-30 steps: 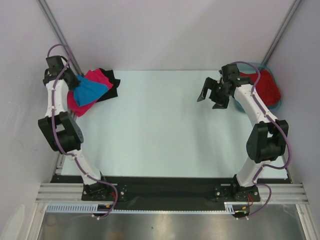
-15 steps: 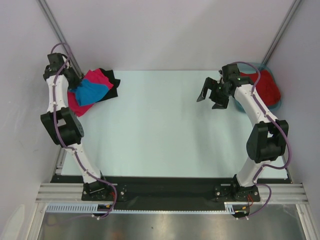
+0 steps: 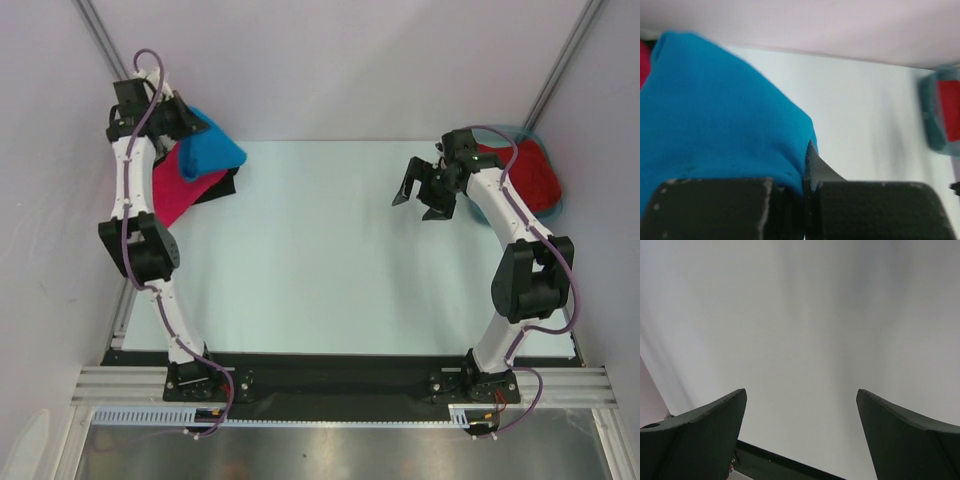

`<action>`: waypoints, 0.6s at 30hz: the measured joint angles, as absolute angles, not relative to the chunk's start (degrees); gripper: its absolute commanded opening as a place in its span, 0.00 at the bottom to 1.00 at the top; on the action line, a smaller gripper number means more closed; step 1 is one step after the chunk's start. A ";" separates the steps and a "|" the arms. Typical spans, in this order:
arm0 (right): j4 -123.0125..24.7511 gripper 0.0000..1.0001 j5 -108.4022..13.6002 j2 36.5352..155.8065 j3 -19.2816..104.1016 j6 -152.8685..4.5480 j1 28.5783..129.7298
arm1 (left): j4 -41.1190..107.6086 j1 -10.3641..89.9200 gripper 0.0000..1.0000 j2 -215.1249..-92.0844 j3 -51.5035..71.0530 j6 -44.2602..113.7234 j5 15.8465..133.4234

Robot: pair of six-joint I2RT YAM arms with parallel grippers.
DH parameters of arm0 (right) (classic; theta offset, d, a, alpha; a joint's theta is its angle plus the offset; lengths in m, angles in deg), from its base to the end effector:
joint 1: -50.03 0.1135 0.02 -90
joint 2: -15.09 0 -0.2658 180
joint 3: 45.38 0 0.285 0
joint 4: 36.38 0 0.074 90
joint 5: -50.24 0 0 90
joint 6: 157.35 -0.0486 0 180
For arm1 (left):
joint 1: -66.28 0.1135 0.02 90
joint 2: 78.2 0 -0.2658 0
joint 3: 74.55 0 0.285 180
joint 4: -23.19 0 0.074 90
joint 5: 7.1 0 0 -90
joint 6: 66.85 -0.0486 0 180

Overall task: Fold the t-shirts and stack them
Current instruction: Neatly place the folded tshirt to the corner

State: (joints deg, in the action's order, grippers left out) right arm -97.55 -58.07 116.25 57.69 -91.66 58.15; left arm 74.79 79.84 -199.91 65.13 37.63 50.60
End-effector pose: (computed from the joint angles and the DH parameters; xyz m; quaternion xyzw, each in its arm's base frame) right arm 0.4114 0.0741 0.2805 0.0923 0.9484 0.2204 0.2084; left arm 0.5180 0.0982 0.3638 -0.0776 0.8533 -0.2488 0.4517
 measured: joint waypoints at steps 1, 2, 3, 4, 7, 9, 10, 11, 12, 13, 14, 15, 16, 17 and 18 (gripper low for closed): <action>-97.59 1.00 -58.09 116.25 57.67 -91.66 58.15 | 73.67 78.81 0.00 -201.37 67.25 38.18 48.40; -97.64 1.00 -58.07 116.25 57.67 -91.68 58.15 | 72.93 77.79 0.00 -203.49 70.62 38.81 46.12; -97.66 1.00 -58.07 116.25 57.69 -91.68 58.15 | 71.58 76.85 0.00 -205.85 73.96 39.73 44.24; -97.68 1.00 -58.07 116.25 57.71 -91.68 58.15 | 70.68 76.26 0.00 -207.76 76.60 40.45 42.95; -97.88 1.00 -57.98 116.25 57.71 -91.68 58.15 | 66.57 74.53 0.00 -212.13 80.74 43.36 39.81; -97.96 1.00 -57.58 116.25 57.73 -91.68 58.15 | 64.84 74.64 0.00 -212.76 79.80 44.60 39.19; -97.96 1.00 -57.34 116.25 57.73 -91.68 58.15 | 64.30 75.01 0.00 -213.02 79.62 44.78 39.41; -97.96 1.00 -57.13 116.25 57.73 -91.71 58.17 | 63.86 75.45 0.00 -213.15 79.51 44.74 39.81; -97.96 1.00 -56.93 116.25 57.76 -91.71 58.17 | 63.58 76.10 0.00 -213.24 79.45 44.60 40.68; -97.96 1.00 -56.78 116.25 57.76 -91.71 58.19 | 63.29 76.98 0.00 -213.24 79.32 44.15 42.28; -97.96 1.00 -56.69 116.25 57.78 -91.71 58.37 | 63.07 77.61 0.00 -213.24 79.29 43.64 43.87; -98.10 1.00 -56.60 116.25 57.93 -91.68 58.52 | 62.66 78.51 0.00 -213.24 79.29 42.81 45.79; -98.16 1.00 -56.54 116.25 58.11 -91.68 58.61 | 62.55 79.32 0.00 -213.24 79.29 41.92 47.98; -98.38 1.00 -56.25 116.25 58.45 -91.68 58.82 | 62.53 80.15 0.00 -213.24 79.29 40.71 50.86; -98.73 1.00 -56.05 116.25 58.94 -91.66 59.11 | 62.55 80.60 0.00 -213.24 79.12 39.36 53.60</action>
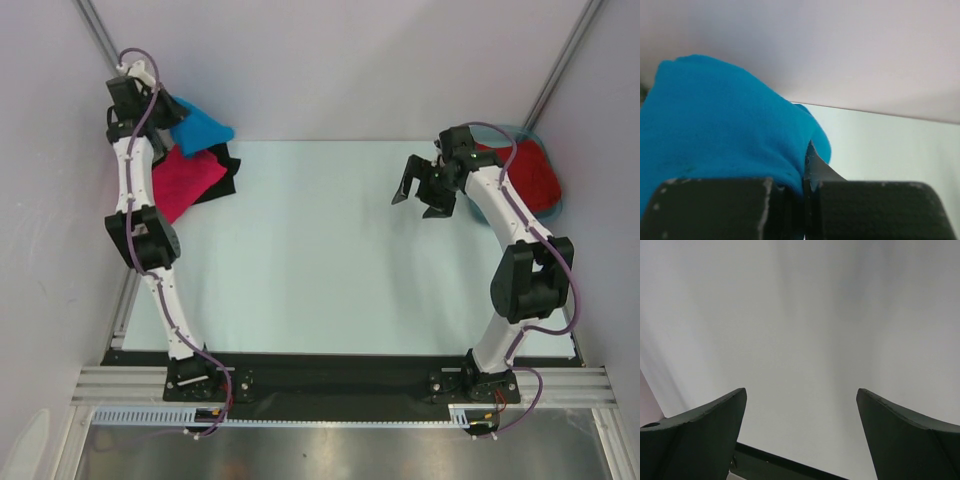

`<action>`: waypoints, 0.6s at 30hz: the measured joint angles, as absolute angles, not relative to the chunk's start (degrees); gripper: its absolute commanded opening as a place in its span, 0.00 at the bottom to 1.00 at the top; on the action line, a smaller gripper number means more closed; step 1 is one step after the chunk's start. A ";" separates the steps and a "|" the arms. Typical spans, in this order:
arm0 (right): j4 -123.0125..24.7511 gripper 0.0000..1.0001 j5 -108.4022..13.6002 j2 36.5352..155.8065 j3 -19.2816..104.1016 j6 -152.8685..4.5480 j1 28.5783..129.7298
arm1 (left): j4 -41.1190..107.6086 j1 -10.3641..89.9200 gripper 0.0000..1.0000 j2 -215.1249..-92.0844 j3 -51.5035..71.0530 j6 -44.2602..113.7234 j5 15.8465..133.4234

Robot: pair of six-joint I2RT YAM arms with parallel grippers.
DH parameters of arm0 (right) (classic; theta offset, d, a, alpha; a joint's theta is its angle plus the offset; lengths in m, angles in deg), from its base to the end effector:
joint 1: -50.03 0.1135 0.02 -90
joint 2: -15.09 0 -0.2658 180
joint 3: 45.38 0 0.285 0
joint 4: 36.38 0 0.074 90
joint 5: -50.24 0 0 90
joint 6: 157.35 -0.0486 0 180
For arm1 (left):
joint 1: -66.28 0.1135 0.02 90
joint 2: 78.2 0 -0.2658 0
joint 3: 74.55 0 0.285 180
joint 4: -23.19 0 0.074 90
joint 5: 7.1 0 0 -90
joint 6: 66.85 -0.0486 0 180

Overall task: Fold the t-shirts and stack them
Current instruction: Neatly place the folded tshirt to the corner

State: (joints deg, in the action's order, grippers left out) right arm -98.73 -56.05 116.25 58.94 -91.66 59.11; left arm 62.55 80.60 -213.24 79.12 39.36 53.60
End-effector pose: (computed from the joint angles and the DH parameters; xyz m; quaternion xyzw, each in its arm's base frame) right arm 0.4104 0.0794 0.2864 0.0892 0.9509 0.2064 0.2126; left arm 0.5746 0.1221 0.3512 -0.0709 0.8058 -0.2171 0.5464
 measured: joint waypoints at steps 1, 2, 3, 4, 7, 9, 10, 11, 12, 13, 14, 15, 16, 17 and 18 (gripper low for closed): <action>-99.06 1.00 -55.86 116.32 59.55 -91.64 59.48 | 62.64 81.68 0.00 -213.22 78.90 38.00 56.29; -99.28 1.00 -55.70 116.36 60.16 -91.64 59.92 | 62.88 82.40 0.00 -213.22 78.77 37.00 58.69; -99.36 1.00 -55.64 116.47 60.62 -91.62 60.29 | 63.05 83.01 0.00 -213.22 78.48 36.39 60.57; -99.49 1.00 -55.62 116.63 61.21 -91.60 60.70 | 63.12 83.71 0.00 -213.22 77.87 35.77 62.54; -99.82 1.00 -55.64 117.33 62.43 -91.22 61.67 | 63.42 85.13 0.04 -213.11 75.51 34.59 67.52; -100.28 1.00 -55.64 118.07 63.04 -91.03 62.30 | 64.71 85.54 0.01 -213.11 74.09 34.48 69.90; -100.41 1.00 -55.64 118.33 63.09 -90.96 62.43 | 65.39 85.57 0.00 -213.11 73.70 34.46 70.65; -100.68 1.00 -55.64 118.64 63.11 -90.83 62.54 | 65.94 85.57 0.00 -213.11 73.17 34.44 71.30; -100.92 1.00 -55.64 118.88 63.11 -90.77 62.56 | 66.18 85.50 0.00 -213.07 72.56 34.48 71.96; -101.11 1.00 -55.62 119.07 63.11 -90.74 62.56 | 66.27 85.44 0.01 -212.83 71.47 34.48 72.48; -101.22 1.00 -55.62 119.25 63.11 -90.70 62.52 | 66.35 85.41 0.00 -212.24 69.59 34.53 73.01; -101.31 1.00 -55.66 119.36 63.11 -90.70 62.41 | 66.61 85.35 0.00 -211.56 67.93 34.57 73.38; -101.33 1.00 -55.68 119.47 63.11 -90.68 62.30 | 66.79 85.28 0.00 -210.58 65.09 34.62 73.84; -101.35 1.00 -55.73 119.58 63.11 -90.66 62.19 | 66.61 85.26 0.00 -209.53 62.53 34.64 74.16; -101.35 1.00 -55.75 119.66 63.11 -90.63 62.06 | 66.99 85.26 0.00 -208.24 59.56 34.66 74.60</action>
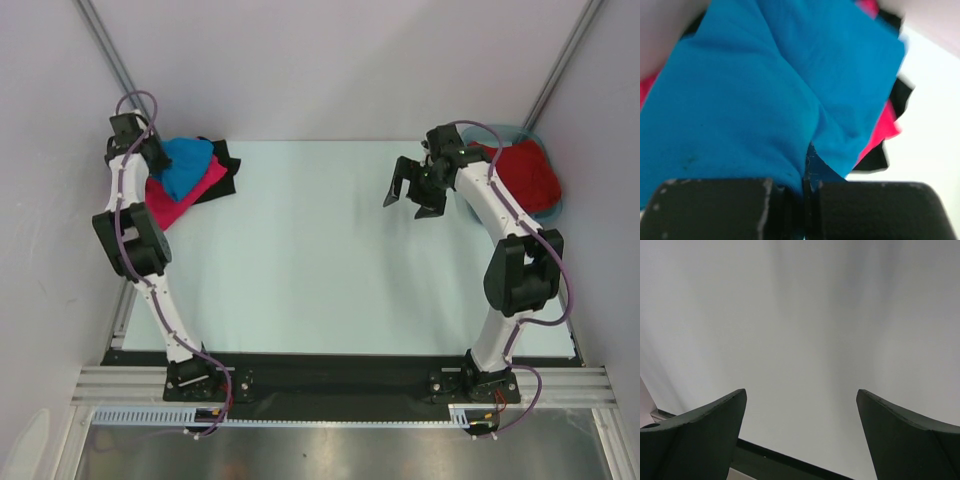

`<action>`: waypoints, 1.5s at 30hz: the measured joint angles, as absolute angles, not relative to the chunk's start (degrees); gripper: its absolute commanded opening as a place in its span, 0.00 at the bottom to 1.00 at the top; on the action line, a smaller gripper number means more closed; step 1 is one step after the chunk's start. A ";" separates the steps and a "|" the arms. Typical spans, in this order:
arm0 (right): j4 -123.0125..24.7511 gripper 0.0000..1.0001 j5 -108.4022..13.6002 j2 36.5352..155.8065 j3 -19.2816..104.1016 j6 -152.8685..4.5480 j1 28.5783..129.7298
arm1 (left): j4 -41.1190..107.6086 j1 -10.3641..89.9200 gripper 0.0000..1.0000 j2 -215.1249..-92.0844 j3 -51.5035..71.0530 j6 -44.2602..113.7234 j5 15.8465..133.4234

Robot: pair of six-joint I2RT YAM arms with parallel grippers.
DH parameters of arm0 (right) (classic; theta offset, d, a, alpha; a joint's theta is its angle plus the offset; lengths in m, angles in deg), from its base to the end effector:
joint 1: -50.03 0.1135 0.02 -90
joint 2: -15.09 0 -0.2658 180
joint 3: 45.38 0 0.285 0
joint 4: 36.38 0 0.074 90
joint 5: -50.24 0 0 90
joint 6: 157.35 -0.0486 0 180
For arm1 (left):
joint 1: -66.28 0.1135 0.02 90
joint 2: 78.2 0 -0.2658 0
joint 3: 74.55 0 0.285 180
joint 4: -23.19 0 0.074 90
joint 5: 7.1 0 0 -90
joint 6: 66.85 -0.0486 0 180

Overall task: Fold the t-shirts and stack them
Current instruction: Neatly place the folded tshirt to the corner

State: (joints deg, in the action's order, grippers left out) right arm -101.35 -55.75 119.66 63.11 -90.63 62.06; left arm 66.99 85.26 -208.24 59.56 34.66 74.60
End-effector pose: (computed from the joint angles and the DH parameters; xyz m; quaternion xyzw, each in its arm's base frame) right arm 0.4174 0.1026 0.2846 0.0594 0.9576 0.2034 0.1950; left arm 0.5405 0.1785 0.2592 -0.2078 0.8792 -0.0378 0.4270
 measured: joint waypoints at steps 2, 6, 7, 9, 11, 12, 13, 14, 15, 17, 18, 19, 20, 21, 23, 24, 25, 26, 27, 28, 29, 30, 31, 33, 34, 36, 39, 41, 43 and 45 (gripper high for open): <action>-101.33 1.00 -56.10 119.95 63.15 -90.63 61.78 | 67.16 85.26 0.00 -205.50 53.39 34.68 75.61; -101.33 1.00 -57.28 121.24 63.37 -90.55 61.25 | 69.24 85.24 0.00 -202.73 48.19 34.66 77.49; -101.33 1.00 -57.52 121.54 63.37 -90.42 61.08 | 69.67 85.24 0.00 -202.55 47.99 34.64 78.23; -101.35 1.00 -58.17 122.11 63.37 -90.18 60.75 | 70.59 85.26 0.01 -202.34 47.97 34.64 79.65; -101.35 1.00 -58.79 122.48 63.37 -89.98 60.49 | 71.45 85.26 0.07 -202.14 47.97 34.64 81.46; -101.35 1.00 -59.01 122.57 63.37 -89.89 60.33 | 71.95 85.33 0.27 -202.05 47.97 34.66 82.14; -101.33 1.00 -59.33 122.57 63.37 -89.76 60.16 | 72.41 85.33 0.31 -202.05 47.97 34.55 82.82; -101.33 1.00 -59.66 122.57 63.37 -89.72 59.96 | 72.82 85.35 0.37 -202.05 47.97 34.57 83.26; -101.29 1.00 -59.92 122.57 63.37 -89.69 59.76 | 73.41 85.37 0.57 -202.05 47.97 34.73 84.07; -101.16 1.00 -60.43 122.57 63.31 -89.69 59.46 | 74.33 85.44 0.65 -202.01 47.97 35.05 85.46; -101.11 1.00 -60.71 122.57 63.31 -89.69 59.35 | 74.51 85.48 0.99 -201.92 47.97 35.47 86.01; -100.94 1.00 -61.06 122.57 63.29 -89.72 59.20 | 74.48 85.50 1.00 -201.74 47.97 35.34 86.19; -100.68 1.00 -61.41 122.57 63.20 -89.72 59.15 | 74.31 85.54 1.00 -201.42 47.97 36.10 86.27; -100.48 1.00 -61.72 122.57 63.11 -89.72 59.11 | 74.05 85.54 1.00 -200.96 47.97 36.28 86.23; -100.06 1.00 -62.35 122.57 62.63 -89.76 59.00 | 74.07 85.54 1.00 -200.00 48.91 36.63 85.86; -99.82 1.00 -62.59 122.57 62.35 -89.76 59.00 | 73.96 85.54 1.00 -199.71 49.76 36.67 85.68; -99.60 1.00 -62.81 122.55 61.97 -89.78 59.00 | 73.83 85.50 1.00 -199.43 50.99 36.71 85.31; -99.30 1.00 -62.96 122.55 61.51 -89.83 59.00 | 73.28 85.35 1.00 -198.93 51.86 36.82 84.61; -99.08 1.00 -63.05 122.55 61.06 -89.89 59.00 | 72.49 85.26 1.00 -198.18 52.28 37.02 83.72; -98.88 1.00 -63.09 122.48 60.62 -90.04 59.00 | 71.99 85.15 1.00 -197.35 52.45 37.15 83.04; -98.45 1.00 -63.11 122.33 60.05 -90.28 59.00 | 71.31 84.91 1.00 -196.17 52.45 37.22 82.10; -98.03 1.00 -63.14 122.13 59.55 -90.48 59.00 | 70.66 84.45 1.00 -194.99 52.45 37.24 81.16; -97.55 1.00 -63.14 121.81 58.94 -90.70 59.00 | 69.96 83.86 1.00 -193.66 52.50 37.22 80.26; -97.07 1.00 -63.18 121.22 58.26 -91.12 59.00 | 69.37 81.89 1.00 -191.28 52.96 37.09 79.02; -96.83 1.00 -63.22 121.09 58.21 -91.16 58.91 | 69.41 80.95 1.00 -190.64 53.74 37.02 78.78; -96.17 1.00 -63.42 120.95 58.15 -91.25 58.76 | 69.72 78.48 1.00 -189.92 56.50 36.65 78.75; -95.60 1.00 -64.19 120.95 58.02 -91.20 58.28 | 69.83 75.38 1.00 -188.50 57.74 36.39 78.62; -95.43 1.00 -64.53 120.95 57.97 -91.14 57.78 | 70.37 74.44 1.00 -188.11 57.74 36.60 78.14; -95.36 1.00 -64.62 120.95 57.97 -90.98 57.16 | 71.18 74.42 1.00 -188.30 57.74 37.06 77.25; -95.45 1.00 -64.56 120.95 58.08 -90.77 56.84 | 72.10 74.42 1.00 -188.87 57.61 38.13 76.13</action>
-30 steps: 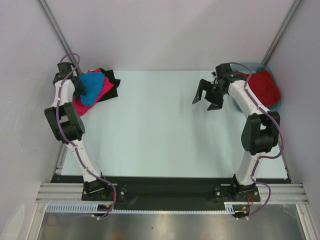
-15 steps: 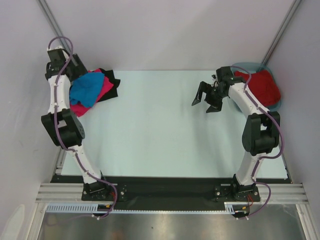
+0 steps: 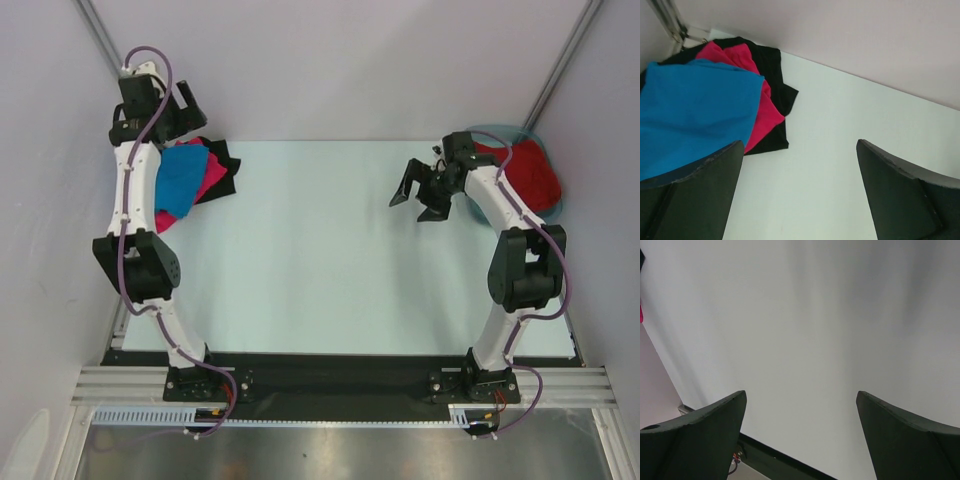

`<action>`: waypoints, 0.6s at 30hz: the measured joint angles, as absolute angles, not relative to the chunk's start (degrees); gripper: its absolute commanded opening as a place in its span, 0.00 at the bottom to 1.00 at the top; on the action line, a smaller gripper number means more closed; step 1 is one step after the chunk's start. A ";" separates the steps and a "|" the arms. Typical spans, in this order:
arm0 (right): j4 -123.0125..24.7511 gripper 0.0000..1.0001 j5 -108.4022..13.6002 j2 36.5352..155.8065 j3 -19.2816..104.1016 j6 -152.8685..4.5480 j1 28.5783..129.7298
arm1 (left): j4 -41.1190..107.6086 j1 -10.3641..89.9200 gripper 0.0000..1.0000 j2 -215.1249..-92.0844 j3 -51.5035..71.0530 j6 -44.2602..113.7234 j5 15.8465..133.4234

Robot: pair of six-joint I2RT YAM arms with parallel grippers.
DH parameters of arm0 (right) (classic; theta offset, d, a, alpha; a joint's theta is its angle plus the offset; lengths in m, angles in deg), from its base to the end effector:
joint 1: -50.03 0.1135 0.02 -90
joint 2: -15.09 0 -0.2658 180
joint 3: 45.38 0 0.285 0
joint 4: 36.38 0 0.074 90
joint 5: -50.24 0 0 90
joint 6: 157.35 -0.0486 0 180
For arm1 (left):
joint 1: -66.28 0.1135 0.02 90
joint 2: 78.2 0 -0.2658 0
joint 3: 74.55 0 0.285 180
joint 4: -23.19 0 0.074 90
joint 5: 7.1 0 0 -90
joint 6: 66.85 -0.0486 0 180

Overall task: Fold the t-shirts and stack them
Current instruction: Neatly place the folded tshirt to the corner

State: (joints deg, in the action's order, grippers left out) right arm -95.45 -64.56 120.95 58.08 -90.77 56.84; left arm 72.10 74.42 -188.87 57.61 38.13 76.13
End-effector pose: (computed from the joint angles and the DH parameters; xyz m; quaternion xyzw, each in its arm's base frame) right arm 0.4283 0.0717 0.2535 0.0844 0.9443 0.2637 0.1781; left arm 0.4834 0.0634 0.4103 -0.1409 0.8419 -0.0813 0.5145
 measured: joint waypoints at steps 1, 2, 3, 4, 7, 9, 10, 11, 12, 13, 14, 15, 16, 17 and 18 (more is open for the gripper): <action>-95.58 1.00 -64.40 120.95 58.19 -90.72 56.68 | 72.17 74.31 1.00 -189.11 57.26 38.51 75.80; -95.87 1.00 -64.19 120.95 58.48 -90.66 56.53 | 72.17 74.05 1.00 -189.22 56.67 38.88 75.15; -95.93 1.00 -64.12 120.95 58.63 -90.66 56.49 | 72.32 73.52 1.00 -189.40 56.15 39.25 74.60; -96.24 1.00 -63.77 120.95 59.00 -90.63 56.49 | 72.45 72.65 1.00 -189.79 55.86 39.64 73.68; -97.48 1.00 -60.25 120.95 60.57 -90.57 56.90 | 72.58 68.56 1.00 -191.56 55.86 40.65 70.97; -98.82 1.00 -55.62 120.95 62.52 -90.15 57.80 | 72.69 64.78 1.00 -193.02 56.10 41.22 69.22; -99.89 1.00 -51.75 120.95 64.16 -89.96 58.65 | 72.71 62.51 1.00 -193.83 56.12 41.48 68.46; -100.87 1.00 -47.64 120.95 65.93 -89.76 59.79 | 72.76 60.17 1.00 -194.69 56.12 41.87 67.56; -101.53 1.00 -43.22 120.95 67.79 -89.65 61.16 | 72.82 57.92 1.00 -195.43 56.12 42.40 67.02; -102.31 1.00 -40.03 120.95 69.51 -89.59 62.34 | 72.91 55.78 1.00 -196.11 56.12 42.90 66.51; -103.21 1.00 -35.99 121.06 71.72 -89.54 63.98 | 73.00 54.07 1.00 -196.85 56.12 43.71 65.99; -103.95 1.00 -32.30 121.11 73.71 -89.54 65.36 | 73.04 52.04 1.00 -197.20 56.12 43.99 65.84; -105.20 1.00 -28.78 121.33 75.92 -89.67 66.74 | 73.19 49.94 1.00 -197.66 56.10 44.50 65.77; -106.36 1.00 -26.20 121.78 78.06 -89.83 67.74 | 73.39 48.06 1.00 -198.03 56.10 44.93 65.79; -107.84 1.00 -24.14 122.42 80.36 -90.11 68.24 | 73.72 46.27 1.00 -198.29 56.10 45.39 66.03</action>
